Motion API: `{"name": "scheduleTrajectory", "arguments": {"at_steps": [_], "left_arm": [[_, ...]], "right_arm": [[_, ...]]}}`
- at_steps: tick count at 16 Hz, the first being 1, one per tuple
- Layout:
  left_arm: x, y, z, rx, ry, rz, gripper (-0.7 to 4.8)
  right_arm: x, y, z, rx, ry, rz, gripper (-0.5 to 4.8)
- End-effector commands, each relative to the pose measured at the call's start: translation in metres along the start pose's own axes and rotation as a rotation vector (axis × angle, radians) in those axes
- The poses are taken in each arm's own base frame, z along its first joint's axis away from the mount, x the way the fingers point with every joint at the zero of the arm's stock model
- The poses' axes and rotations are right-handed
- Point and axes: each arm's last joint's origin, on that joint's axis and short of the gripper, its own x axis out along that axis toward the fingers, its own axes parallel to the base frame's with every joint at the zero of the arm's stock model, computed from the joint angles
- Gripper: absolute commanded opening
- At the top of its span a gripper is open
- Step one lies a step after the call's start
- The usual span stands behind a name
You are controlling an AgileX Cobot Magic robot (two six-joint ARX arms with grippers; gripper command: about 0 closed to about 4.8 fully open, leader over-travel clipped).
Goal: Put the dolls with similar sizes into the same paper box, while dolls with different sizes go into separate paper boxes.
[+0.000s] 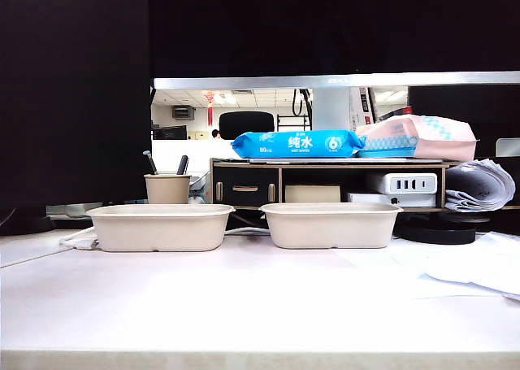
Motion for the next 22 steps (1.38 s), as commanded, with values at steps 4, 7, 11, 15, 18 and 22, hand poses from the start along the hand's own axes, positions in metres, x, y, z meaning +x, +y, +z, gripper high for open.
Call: {"name": "scheduleTrajectory", "arguments": {"at_steps": [4, 7, 11, 15, 18, 22], "left_arm": [[0.0, 0.0, 0.001, 0.003, -0.01, -0.004, -0.05], [0.0, 0.0, 0.001, 0.003, -0.01, -0.004, -0.05], [0.0, 0.0, 0.001, 0.003, -0.01, -0.004, -0.05], [0.0, 0.0, 0.001, 0.003, -0.01, -0.004, -0.05], [0.0, 0.0, 0.001, 0.003, -0.01, -0.004, -0.05], [0.0, 0.0, 0.001, 0.003, -0.01, -0.007, -0.05]], "right_arm": [[-0.076, 0.005, 0.027, 0.0, -0.151, -0.044, -0.01], [-0.086, 0.005, 0.03, -0.001, -0.17, -0.044, -0.01], [-0.082, 0.005, 0.028, 0.0, -0.159, -0.044, -0.01], [-0.127, -0.001, 0.022, -0.006, -0.113, -0.078, -0.01], [-0.205, 0.0, 0.0, -0.072, -0.19, -0.309, -0.01], [-0.198, -0.026, -0.146, -0.038, -0.084, -0.798, -0.01]]}}
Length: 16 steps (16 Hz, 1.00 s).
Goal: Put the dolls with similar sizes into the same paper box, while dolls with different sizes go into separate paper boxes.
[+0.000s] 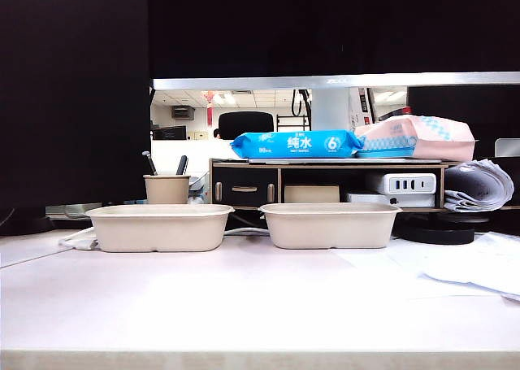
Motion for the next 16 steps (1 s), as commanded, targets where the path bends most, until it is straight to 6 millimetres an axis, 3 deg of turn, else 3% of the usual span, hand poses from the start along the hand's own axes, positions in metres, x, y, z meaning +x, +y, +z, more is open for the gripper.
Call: {"name": "scheduleTrajectory", "arguments": {"at_steps": [1, 4, 6, 7, 10, 16], "left_arm": [[0.0, 0.0, 0.001, 0.003, -0.009, -0.005, -0.05], [0.0, 0.0, 0.001, 0.003, -0.009, -0.005, -0.05], [0.0, 0.0, 0.001, 0.003, -0.009, -0.005, -0.05], [0.0, 0.0, 0.001, 0.003, -0.009, -0.005, -0.05], [0.0, 0.0, 0.001, 0.003, -0.009, -0.005, -0.05], [0.0, 0.0, 0.001, 0.003, -0.007, -0.005, -0.05]], "right_arm": [[0.026, 0.002, -0.116, 0.019, -0.026, -0.046, -0.01], [0.037, 0.005, -0.218, 0.053, -0.183, 0.07, -0.01], [0.04, 0.007, -0.276, 0.064, -0.19, 0.087, -0.01], [0.04, 0.008, -0.292, 0.064, -0.177, 0.086, -0.01], [0.039, 0.008, -0.319, 0.067, -0.125, 0.085, -0.01], [0.036, 0.005, -0.331, 0.071, -0.006, -0.024, -0.01]]}}
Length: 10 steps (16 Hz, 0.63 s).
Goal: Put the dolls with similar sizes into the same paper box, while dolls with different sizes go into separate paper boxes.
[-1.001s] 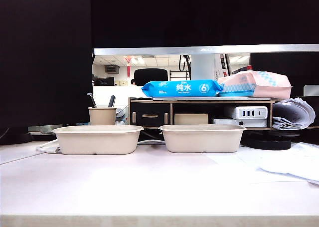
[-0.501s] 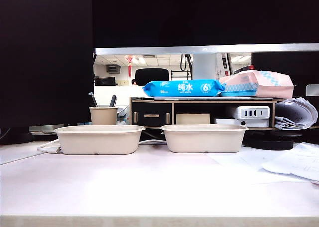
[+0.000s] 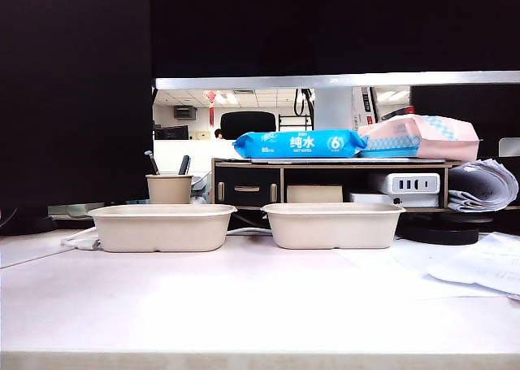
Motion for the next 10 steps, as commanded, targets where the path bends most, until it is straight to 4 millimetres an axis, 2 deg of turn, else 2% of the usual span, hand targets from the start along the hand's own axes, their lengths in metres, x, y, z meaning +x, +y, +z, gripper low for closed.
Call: {"name": "scheduleTrajectory", "arguments": {"at_steps": [1, 10], "left_arm": [[-0.0001, -0.0003, 0.0008, 0.003, -0.007, -0.005, -0.05], [-0.0001, -0.0003, 0.0008, 0.003, -0.006, -0.005, -0.05]], "right_arm": [[0.0, -0.0012, -0.0052, 0.001, 0.042, -0.032, -0.01], [-0.0003, -0.0007, -0.0093, 0.003, 0.086, -0.02, -0.01]]}}
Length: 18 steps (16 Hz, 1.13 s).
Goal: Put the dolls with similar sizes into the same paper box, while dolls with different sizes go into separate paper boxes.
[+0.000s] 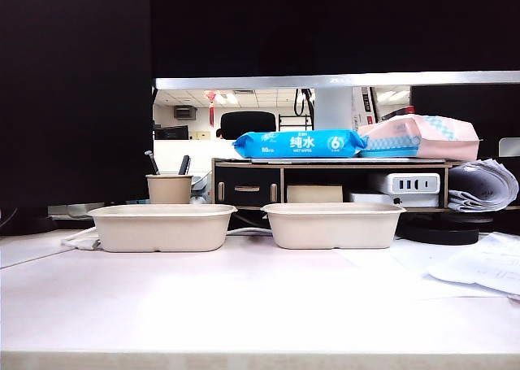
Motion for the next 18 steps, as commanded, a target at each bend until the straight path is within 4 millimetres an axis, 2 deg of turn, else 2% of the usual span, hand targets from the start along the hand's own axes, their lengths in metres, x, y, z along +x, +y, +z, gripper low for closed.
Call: {"name": "scheduleTrajectory", "arguments": {"at_steps": [1, 18], "left_arm": [[-0.0001, -0.0003, 0.0009, 0.003, -0.007, -0.005, -0.05], [0.0, -0.0003, 0.0008, 0.003, -0.007, -0.005, -0.05]], "right_arm": [[0.0002, 0.0, -0.0007, 0.003, -0.003, -0.001, -0.01], [0.0001, 0.0033, -0.0007, 0.002, -0.002, 0.032, -0.01]]}}
